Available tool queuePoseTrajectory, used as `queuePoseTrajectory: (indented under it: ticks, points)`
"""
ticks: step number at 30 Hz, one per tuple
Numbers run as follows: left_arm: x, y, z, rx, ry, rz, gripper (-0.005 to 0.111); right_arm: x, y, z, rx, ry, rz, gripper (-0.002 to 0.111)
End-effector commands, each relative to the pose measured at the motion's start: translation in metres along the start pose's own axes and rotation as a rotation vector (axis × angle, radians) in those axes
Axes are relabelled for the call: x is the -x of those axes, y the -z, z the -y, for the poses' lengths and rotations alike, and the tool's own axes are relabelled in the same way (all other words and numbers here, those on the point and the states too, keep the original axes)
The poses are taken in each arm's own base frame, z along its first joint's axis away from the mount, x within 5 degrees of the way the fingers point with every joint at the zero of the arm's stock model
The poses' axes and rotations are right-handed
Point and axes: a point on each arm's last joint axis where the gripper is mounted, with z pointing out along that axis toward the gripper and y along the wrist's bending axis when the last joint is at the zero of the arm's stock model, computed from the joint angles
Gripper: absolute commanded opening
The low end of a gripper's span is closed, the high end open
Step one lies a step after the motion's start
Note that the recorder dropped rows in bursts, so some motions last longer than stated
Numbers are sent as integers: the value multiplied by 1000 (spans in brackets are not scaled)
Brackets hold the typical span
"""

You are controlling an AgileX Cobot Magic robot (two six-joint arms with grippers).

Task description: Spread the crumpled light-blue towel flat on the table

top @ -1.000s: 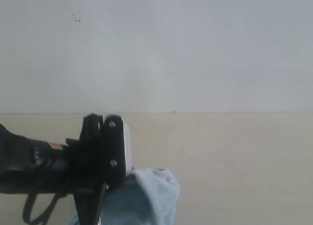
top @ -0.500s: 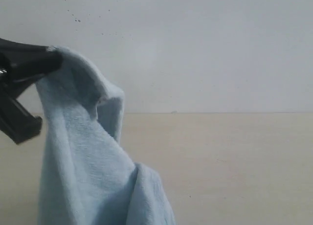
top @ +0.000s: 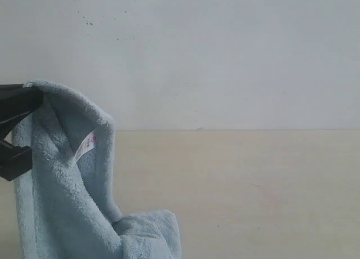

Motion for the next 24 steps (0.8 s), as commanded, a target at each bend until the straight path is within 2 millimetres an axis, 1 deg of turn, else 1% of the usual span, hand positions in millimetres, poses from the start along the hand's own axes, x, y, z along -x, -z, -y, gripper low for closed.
queuePoseTrajectory:
  ticks: [1,2,4,5,7,8,10,11,13,14,15,16,17,18,20,21,22,24]
  points:
    - [1,1,-1,10,14,10,4,49,15,7,-14,-212,574,1]
    - [1,1,-1,9,14,9,4,59,18,8,-10,-232,655,1]
    - [0,1,1,-10,14,0,4,67,19,9,-10,-235,686,1]
    - [0,1,2,-19,14,-4,4,71,18,10,9,-283,681,1]
    - [-1,1,3,-36,14,-12,4,77,15,7,93,-405,650,1]
    - [-1,1,4,-38,14,-13,4,80,13,3,176,-506,597,1]
    - [-1,1,3,-30,14,-11,4,85,10,-5,284,-573,513,1]
    - [-1,1,2,-16,14,-5,4,89,10,-10,330,-502,471,1]
    - [0,1,0,0,14,3,4,91,7,-13,320,-319,404,1]
    - [0,1,0,6,12,6,4,93,5,-11,284,-258,366,1]
    - [0,1,0,6,12,6,4,91,-2,-7,236,-265,295,1]
    - [0,1,0,6,47,6,4,83,-18,-3,181,-301,167,1]
    - [0,1,0,6,73,6,4,76,-29,-3,166,-306,89,1]
    - [0,0,0,6,110,3,4,69,-40,-3,162,-302,18,1]
    - [0,0,0,6,126,4,4,47,-64,-7,176,-270,-123,1]
    - [0,0,0,9,119,7,4,30,-78,-9,179,-227,-230,1]
    - [1,0,-1,12,114,11,4,13,-89,-11,173,-239,-324,1]
    - [1,0,-2,23,97,20,4,-35,-113,-14,116,-328,-560,1]
